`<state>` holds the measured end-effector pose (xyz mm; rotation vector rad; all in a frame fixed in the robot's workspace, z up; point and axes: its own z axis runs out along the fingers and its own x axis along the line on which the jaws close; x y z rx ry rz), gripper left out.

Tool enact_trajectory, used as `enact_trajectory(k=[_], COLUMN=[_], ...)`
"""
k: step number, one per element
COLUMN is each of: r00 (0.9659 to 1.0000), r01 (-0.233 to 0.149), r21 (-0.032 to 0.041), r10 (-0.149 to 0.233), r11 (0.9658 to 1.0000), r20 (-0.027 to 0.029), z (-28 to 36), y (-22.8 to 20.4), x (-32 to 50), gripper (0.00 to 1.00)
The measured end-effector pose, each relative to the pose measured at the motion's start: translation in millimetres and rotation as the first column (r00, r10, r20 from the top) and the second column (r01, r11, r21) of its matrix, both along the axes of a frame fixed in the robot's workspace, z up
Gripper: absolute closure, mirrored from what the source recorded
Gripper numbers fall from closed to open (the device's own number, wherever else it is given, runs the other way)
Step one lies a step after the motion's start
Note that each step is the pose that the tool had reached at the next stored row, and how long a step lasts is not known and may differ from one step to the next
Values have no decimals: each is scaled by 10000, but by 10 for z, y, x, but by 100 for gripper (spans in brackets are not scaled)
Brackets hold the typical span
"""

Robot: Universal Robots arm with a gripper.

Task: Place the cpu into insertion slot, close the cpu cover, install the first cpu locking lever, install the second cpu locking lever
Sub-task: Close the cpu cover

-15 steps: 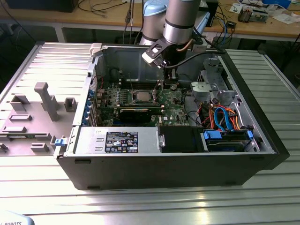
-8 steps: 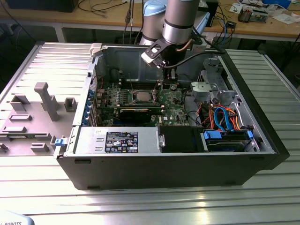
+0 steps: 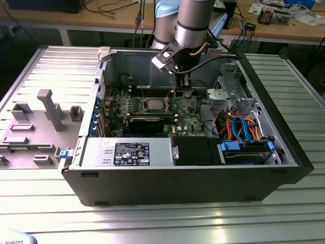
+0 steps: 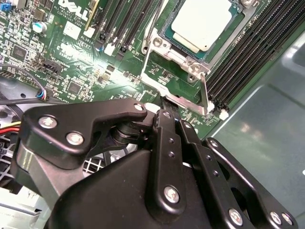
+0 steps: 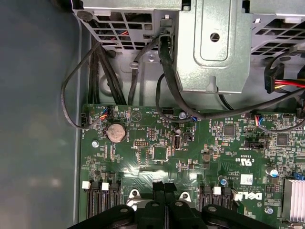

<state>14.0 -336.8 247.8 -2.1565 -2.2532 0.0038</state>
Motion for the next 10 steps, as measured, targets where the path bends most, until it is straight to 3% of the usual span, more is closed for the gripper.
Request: enact_trajectory(k=[10], r00=[10000], r01=[-1], r21=[0], r10=[1], r11=[10000], r20=[0], z=[0], y=[0], x=[-23], gripper=[89])
